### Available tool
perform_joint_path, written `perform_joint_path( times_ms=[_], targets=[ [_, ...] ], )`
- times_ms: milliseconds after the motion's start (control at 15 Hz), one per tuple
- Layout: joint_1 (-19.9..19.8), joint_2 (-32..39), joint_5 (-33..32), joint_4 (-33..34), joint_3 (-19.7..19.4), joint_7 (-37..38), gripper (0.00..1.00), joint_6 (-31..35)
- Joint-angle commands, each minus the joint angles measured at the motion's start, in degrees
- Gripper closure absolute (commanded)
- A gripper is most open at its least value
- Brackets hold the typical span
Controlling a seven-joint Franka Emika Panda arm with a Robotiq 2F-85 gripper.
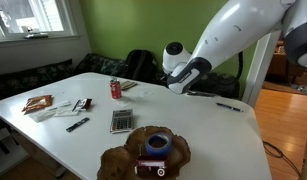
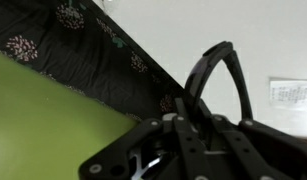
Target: Place the sunglasses next to the packet
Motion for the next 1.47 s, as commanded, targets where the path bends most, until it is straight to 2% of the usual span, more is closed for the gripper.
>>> perform_joint_path(
  times_ms=[0,333,533,667,1000,1400],
  targets=[
    [-4.4,-3.6,-4.9,1.9,1.4,1.8,0.96,-5.8],
    [-12.4,-8.7,-11.0,4.6,9.1,-0.9,0.96,-14.1],
    [-18.3,-11.5,-12.7,6.2,16.0,-0.7,0.96,-14.8],
    [-21.2,-11.7,-14.2,7.5,19.0,1.0,0.96,-15.4],
    [-24.0,-11.1,-19.7,8.8,20.1,7.1,0.96,-18.3],
    [-26.2,-11.1,-23.2,8.9,23.0,11.7,0.96,-18.6]
  ],
)
